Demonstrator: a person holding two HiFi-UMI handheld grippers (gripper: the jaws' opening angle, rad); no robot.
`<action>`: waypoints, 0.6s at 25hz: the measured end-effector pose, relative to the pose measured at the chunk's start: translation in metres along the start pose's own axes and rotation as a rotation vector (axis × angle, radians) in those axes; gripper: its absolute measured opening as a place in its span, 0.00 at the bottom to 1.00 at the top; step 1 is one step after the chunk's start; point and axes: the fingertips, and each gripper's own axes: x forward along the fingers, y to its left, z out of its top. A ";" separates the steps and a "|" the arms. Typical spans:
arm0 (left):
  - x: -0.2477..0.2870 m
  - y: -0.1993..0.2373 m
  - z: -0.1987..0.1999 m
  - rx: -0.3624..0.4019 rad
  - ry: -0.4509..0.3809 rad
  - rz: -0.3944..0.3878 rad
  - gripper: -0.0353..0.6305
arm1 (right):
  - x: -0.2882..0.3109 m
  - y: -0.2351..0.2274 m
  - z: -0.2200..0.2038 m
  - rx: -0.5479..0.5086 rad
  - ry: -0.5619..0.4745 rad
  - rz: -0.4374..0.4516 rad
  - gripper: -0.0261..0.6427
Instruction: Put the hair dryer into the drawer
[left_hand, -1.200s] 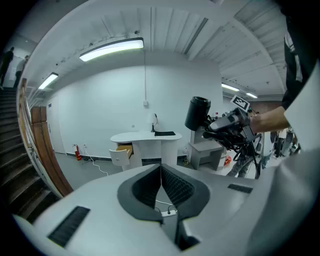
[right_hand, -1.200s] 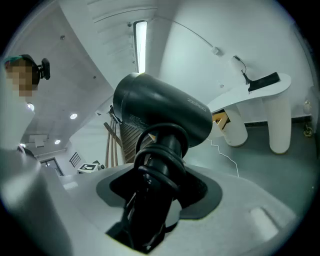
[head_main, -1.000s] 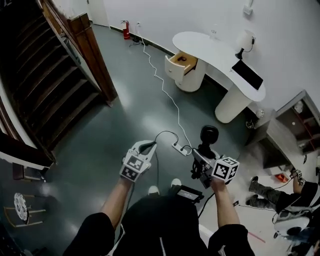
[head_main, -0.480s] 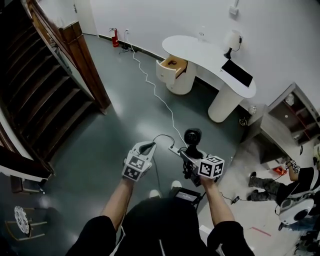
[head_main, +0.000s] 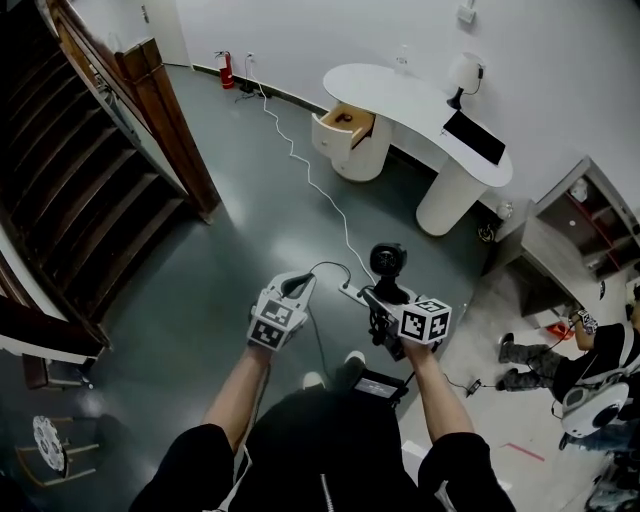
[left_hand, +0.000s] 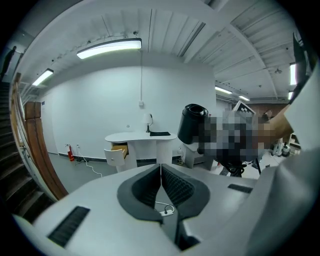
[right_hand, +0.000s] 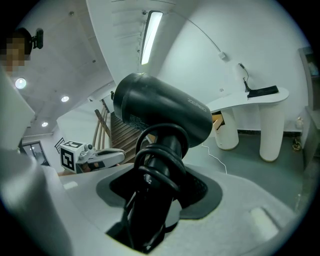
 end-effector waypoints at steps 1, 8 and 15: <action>0.000 0.002 -0.001 0.000 0.002 -0.003 0.08 | 0.001 0.001 0.002 -0.002 -0.005 -0.003 0.39; 0.017 0.019 -0.015 -0.016 0.032 -0.003 0.08 | 0.014 -0.011 0.015 0.010 -0.022 -0.012 0.39; 0.041 0.041 -0.011 -0.023 0.054 -0.017 0.08 | 0.036 -0.029 0.027 0.032 -0.022 -0.019 0.39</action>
